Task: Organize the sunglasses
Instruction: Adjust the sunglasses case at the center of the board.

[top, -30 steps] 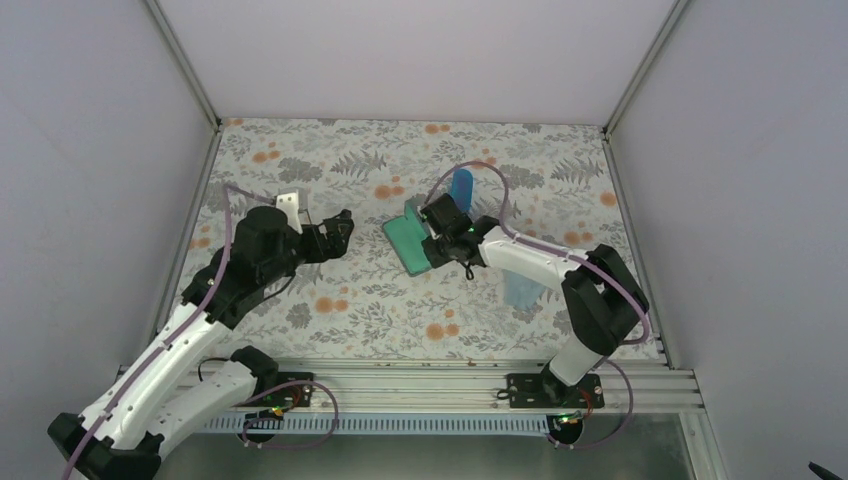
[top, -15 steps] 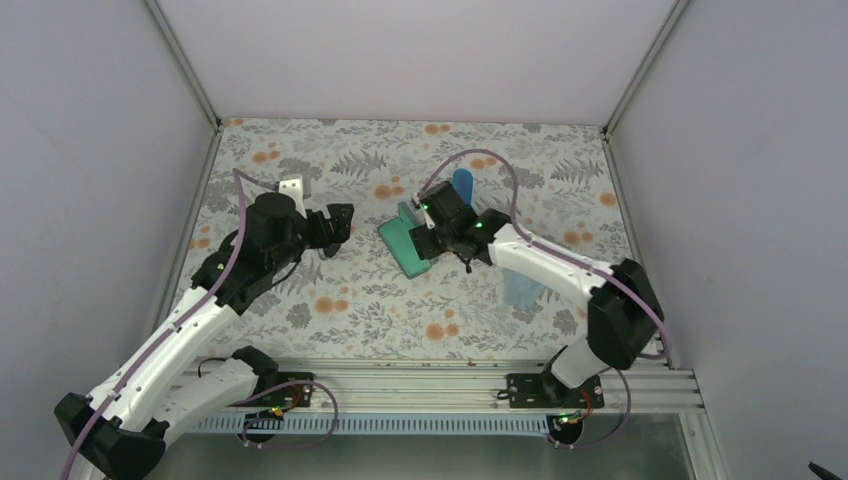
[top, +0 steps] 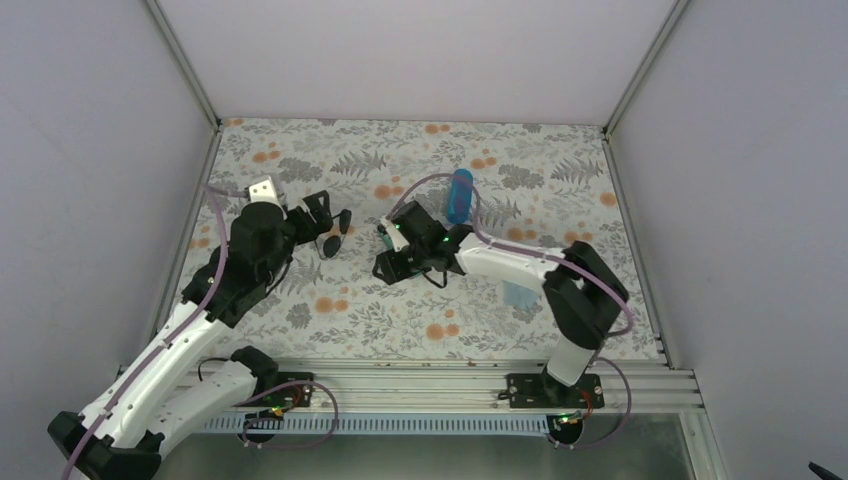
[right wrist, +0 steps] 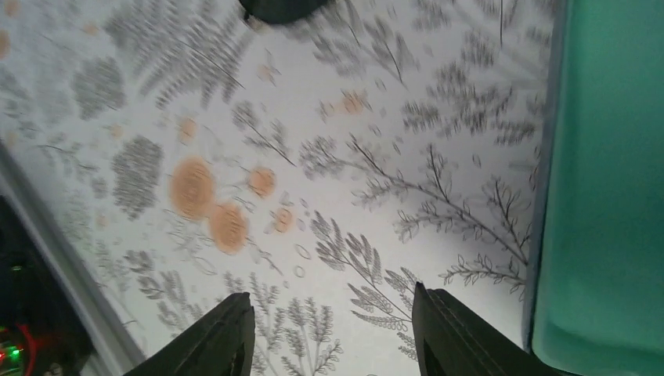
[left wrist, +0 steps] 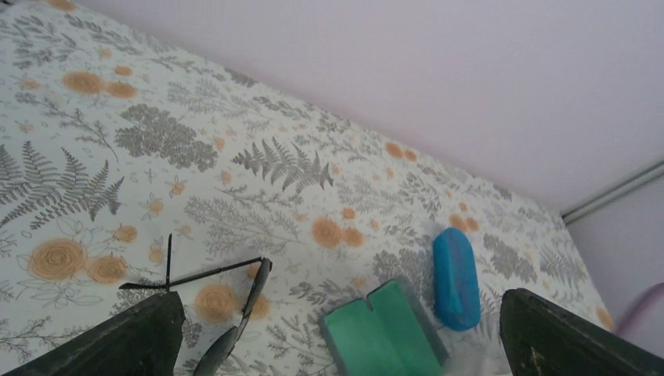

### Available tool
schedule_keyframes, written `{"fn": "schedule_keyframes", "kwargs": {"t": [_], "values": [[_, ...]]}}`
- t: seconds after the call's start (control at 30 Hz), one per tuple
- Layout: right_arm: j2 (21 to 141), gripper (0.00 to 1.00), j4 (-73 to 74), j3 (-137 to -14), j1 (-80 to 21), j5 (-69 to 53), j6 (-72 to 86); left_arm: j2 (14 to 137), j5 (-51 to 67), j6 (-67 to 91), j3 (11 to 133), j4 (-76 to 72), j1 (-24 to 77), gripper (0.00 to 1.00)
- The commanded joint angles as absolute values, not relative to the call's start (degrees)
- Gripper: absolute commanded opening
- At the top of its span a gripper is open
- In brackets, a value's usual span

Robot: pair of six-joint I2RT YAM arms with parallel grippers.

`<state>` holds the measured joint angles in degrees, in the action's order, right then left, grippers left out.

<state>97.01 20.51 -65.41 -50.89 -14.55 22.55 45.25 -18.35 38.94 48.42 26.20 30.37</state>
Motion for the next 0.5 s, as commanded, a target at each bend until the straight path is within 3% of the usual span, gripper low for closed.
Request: {"fn": "schedule_keyframes", "kwargs": {"t": [0.0, 0.47], "values": [[102.7, 0.54, 18.9, -65.6, -51.3, -15.8, 27.3, 44.4, -20.6, 40.6, 48.2, 23.8, 30.2, 1.0], [108.0, 0.6, 26.8, -66.2, -50.7, -1.4, 32.7, 47.6, -18.5, 40.5, 48.0, 24.5, 30.1, 1.0]]}}
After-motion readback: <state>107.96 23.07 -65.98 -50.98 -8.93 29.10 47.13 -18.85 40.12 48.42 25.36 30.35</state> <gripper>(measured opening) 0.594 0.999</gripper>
